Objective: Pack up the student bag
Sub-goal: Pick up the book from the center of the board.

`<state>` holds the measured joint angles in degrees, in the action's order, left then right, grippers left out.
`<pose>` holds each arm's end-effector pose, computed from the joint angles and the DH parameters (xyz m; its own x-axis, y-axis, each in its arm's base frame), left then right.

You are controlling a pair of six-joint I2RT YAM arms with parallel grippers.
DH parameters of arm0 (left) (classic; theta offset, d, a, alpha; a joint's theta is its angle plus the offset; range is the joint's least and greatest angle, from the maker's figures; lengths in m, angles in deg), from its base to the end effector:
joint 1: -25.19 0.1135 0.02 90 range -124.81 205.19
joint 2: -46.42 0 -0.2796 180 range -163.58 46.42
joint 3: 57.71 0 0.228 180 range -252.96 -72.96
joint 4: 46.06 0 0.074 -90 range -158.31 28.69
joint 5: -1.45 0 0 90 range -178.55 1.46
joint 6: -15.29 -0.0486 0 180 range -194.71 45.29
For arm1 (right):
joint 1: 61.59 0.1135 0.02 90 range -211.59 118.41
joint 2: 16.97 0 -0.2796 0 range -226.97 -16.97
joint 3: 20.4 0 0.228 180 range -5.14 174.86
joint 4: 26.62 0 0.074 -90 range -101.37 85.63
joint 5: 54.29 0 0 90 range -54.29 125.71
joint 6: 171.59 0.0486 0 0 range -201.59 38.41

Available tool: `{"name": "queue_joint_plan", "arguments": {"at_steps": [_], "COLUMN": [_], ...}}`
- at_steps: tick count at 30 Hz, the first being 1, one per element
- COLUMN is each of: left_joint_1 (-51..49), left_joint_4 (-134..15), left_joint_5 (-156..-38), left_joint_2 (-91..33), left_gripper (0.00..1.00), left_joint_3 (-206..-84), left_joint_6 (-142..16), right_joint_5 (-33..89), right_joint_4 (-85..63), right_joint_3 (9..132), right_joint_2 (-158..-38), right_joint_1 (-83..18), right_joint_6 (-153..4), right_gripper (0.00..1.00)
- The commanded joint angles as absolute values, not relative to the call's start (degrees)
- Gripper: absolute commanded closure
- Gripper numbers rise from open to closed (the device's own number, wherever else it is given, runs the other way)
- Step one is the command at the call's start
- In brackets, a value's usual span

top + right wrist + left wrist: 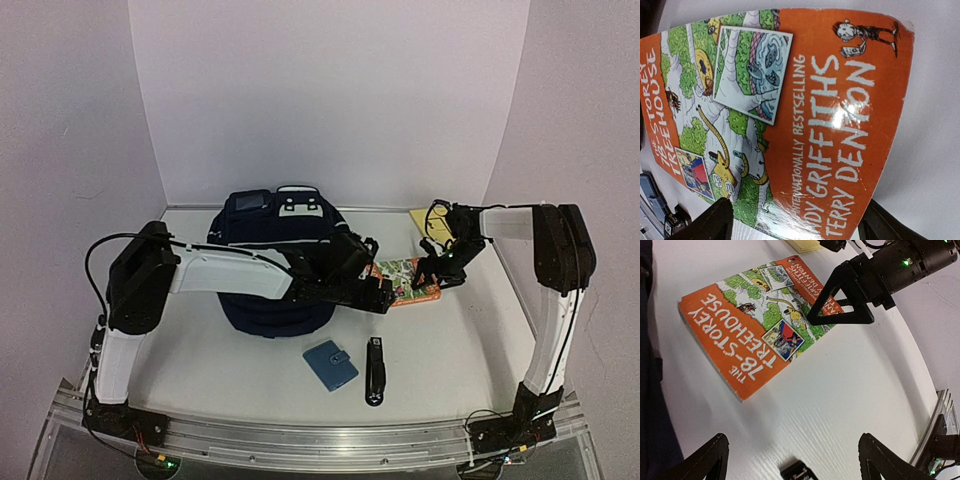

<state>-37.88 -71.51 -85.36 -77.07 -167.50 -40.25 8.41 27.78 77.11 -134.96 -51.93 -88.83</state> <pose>0.2247 -0.4364 0.2153 -0.7284 0.1865 -0.6593 0.5561 0.7231 -0.4098 0.3860 0.0883 0.1675 -0.9105 -0.2686 -0.3146 -0.3849 0.8287 0.4064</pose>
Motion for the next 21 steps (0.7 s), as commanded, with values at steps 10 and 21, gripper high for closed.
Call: {"name": "queue_joint_plan", "arguments": {"at_steps": [10,21], "left_joint_1": [-33.76,-31.23], "left_joint_4": [-71.41,-70.61], "left_joint_5": [-90.27,-91.70], "left_joint_2": [-83.39,-86.90], "left_gripper": [0.12,0.16], "left_joint_3": [-173.11,-172.16], "left_joint_6": [-36.82,-32.93], "right_joint_5": [-3.15,-1.01], "right_joint_4": [26.06,25.85], "right_joint_3": [85.57,86.81], "right_joint_2": [-138.63,-143.19], "right_joint_1": [-51.64,-51.60], "right_joint_6": [-85.42,-83.84], "right_gripper": [0.35,0.21]}}
